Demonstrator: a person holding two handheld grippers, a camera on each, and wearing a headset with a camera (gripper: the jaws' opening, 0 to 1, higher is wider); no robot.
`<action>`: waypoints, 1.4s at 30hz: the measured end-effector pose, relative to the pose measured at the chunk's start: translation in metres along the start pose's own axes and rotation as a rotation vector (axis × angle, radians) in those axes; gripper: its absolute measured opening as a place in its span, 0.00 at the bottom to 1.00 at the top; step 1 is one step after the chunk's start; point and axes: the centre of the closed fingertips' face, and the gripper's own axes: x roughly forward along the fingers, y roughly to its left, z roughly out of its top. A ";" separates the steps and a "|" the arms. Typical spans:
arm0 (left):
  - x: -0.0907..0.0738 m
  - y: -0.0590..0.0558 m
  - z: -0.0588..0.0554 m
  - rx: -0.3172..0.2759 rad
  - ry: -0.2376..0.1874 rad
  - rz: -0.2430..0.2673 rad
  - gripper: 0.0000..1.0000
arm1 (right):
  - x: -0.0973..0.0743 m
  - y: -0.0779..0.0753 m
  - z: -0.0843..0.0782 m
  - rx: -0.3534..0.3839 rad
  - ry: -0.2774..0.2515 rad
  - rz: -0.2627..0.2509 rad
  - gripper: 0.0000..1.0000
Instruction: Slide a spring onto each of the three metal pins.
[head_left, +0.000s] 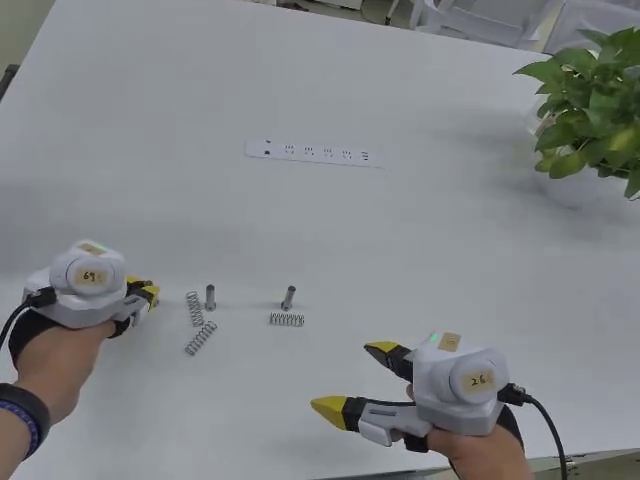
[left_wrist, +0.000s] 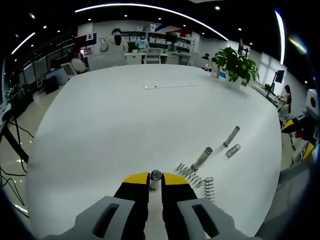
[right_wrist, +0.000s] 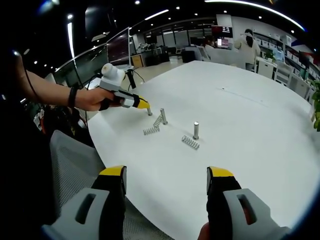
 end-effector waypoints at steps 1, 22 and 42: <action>0.000 -0.001 0.000 -0.003 0.001 -0.004 0.04 | 0.000 0.000 0.000 0.000 0.000 0.000 0.64; -0.020 -0.007 -0.014 -0.077 -0.005 -0.053 0.29 | 0.001 0.000 0.001 0.001 -0.013 0.004 0.63; -0.048 -0.009 -0.036 -0.099 -0.009 -0.050 0.31 | -0.003 0.002 -0.002 0.004 -0.018 0.002 0.63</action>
